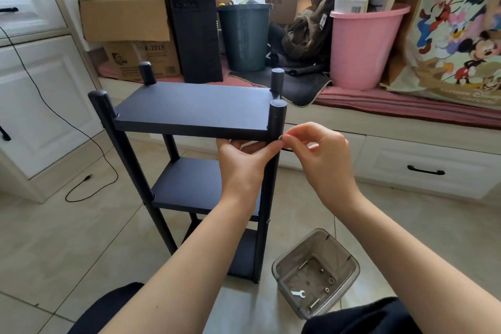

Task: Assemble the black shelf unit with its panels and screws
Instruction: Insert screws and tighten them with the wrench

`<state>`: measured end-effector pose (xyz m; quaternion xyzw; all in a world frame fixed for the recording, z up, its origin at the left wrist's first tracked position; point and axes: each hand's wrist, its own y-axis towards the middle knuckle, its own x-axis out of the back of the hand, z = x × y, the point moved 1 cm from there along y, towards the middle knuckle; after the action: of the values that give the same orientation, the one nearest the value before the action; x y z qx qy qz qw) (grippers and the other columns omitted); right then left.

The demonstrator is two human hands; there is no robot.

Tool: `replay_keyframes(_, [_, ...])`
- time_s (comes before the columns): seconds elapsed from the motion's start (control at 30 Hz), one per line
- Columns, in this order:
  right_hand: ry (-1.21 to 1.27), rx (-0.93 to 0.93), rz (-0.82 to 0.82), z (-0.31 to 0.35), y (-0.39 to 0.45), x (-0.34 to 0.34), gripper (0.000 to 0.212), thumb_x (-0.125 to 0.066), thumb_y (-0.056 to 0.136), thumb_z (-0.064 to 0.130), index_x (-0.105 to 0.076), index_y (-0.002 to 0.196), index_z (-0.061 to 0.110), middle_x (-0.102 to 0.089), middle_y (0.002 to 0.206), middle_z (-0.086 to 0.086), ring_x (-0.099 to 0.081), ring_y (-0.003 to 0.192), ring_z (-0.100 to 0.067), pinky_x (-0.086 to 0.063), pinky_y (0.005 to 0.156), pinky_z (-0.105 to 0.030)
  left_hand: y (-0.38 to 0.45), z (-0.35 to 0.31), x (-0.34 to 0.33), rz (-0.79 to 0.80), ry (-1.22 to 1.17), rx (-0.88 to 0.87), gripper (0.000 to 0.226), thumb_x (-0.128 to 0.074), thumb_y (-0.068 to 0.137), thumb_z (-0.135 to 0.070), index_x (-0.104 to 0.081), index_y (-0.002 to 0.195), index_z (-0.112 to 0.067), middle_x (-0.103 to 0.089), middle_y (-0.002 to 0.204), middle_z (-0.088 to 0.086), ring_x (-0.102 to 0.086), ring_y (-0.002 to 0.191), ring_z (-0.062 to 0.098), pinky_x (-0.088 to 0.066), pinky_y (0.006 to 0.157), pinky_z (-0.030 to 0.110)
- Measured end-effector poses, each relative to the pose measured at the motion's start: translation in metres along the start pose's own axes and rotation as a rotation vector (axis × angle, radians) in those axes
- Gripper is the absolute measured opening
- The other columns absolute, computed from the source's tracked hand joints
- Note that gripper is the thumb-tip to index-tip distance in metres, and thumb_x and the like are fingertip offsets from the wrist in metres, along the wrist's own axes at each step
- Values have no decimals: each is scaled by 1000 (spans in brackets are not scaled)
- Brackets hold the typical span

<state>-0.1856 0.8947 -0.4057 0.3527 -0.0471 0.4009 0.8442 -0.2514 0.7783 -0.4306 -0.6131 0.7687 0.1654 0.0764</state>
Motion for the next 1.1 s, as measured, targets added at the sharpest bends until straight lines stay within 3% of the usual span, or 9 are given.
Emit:
replay_keyframes(0.23, [-9,4,52,-13,7,12,6,-69,91,12,-73,88,17,-73,79,6,-71,80,-13,-57,76,-40,-9,6,-7,-132,-33,-39,60,-90,72,-13,-55,121,-11,-77,101,-2,-75,92,13,-55,72,13])
replay_keyframes(0.47, [-33,-94,185,-71,4,31,3,-72,90,18,-74,88,18,-73,78,9,-68,78,-2,-50,71,-11,-17,8,-17,-202,-4,-75,56,-87,76,-16,-56,123,-12,-76,104,-2,-75,93,11,-55,75,14])
replay_keyframes(0.63, [-79,-341,243,-151,-34,31,11,-72,88,14,-74,77,17,-74,71,7,-69,74,-5,-51,72,-19,-19,9,-24,-207,36,-120,56,-82,82,-12,-52,128,-6,-75,109,5,-74,99,14,-58,85,25])
replay_keyframes(0.73, [-160,-460,331,-206,-77,24,16,-73,87,13,-71,73,19,-73,68,7,-66,69,-2,-48,69,-16,-21,10,-25,-204,51,-160,55,-80,84,-10,-50,129,-3,-76,105,6,-74,98,14,-56,81,19])
replay_keyframes(0.83, [-244,-575,421,-258,-118,14,11,-74,87,16,-72,77,20,-72,76,6,-67,77,-13,-51,77,-29,-21,13,-27,-199,79,-194,53,-79,86,-12,-49,129,-3,-77,99,3,-74,94,11,-54,76,13])
replay_keyframes(0.97, [-325,-642,592,-304,-156,-6,5,-72,88,23,-72,83,23,-66,79,13,-63,82,-10,-44,70,-22,-18,16,-27,-208,111,-231,53,-78,87,-14,-49,128,0,-78,88,-1,-74,86,8,-53,73,12])
replay_keyframes(1.1, [-365,-715,714,-335,-167,-35,3,-70,89,21,-72,87,20,-72,88,4,-66,91,-14,-43,74,-23,-17,19,-27,-203,107,-252,53,-77,88,-14,-48,128,3,-77,90,2,-74,87,10,-53,75,14])
